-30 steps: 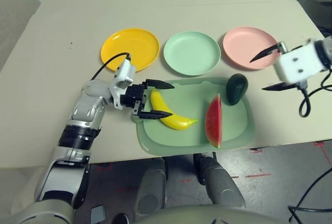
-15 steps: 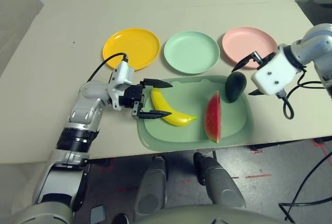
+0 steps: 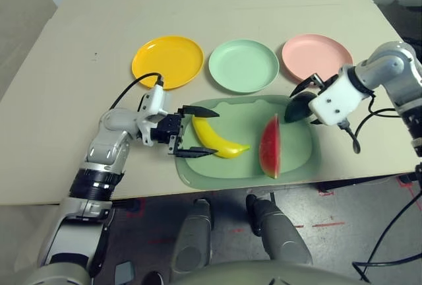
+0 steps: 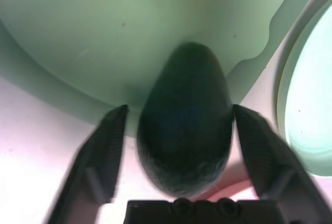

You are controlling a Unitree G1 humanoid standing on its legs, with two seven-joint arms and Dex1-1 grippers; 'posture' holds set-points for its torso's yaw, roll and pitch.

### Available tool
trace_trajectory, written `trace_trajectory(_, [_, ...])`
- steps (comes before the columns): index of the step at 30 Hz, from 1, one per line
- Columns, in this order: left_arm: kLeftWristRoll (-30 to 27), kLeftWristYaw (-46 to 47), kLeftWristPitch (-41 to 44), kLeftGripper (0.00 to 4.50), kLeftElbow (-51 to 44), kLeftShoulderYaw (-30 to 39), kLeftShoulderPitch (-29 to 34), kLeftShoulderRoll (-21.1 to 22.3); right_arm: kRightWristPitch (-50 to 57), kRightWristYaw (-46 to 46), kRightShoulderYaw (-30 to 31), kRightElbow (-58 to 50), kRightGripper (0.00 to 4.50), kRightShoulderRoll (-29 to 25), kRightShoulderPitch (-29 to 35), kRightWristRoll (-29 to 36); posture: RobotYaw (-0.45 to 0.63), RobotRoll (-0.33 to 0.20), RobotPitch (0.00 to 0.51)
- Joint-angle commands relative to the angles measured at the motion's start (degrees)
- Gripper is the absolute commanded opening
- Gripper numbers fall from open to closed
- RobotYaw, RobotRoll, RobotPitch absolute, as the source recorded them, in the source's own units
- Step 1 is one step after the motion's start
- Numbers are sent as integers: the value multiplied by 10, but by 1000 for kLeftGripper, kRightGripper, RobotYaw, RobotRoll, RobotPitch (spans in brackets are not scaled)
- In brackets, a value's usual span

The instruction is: Place the fruits into color-matched plates.

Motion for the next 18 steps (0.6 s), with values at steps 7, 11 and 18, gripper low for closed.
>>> trace_trajectory(7, [6,-7,-19,4500,6,-2,-8,6,25,10,4,-24,2802,-2,14,12,-20,0,246])
trace_trajectory(11, [7,-3,-23,4500,11,-1,-9,4,44,15,-3,-38,2802,-2,8,27,-20,0,245])
trace_trajectory(18, [-6,95,4,4500,33,45,-23,-23,103,-17,-28,22,2802,35,-104,27,-18,0,243])
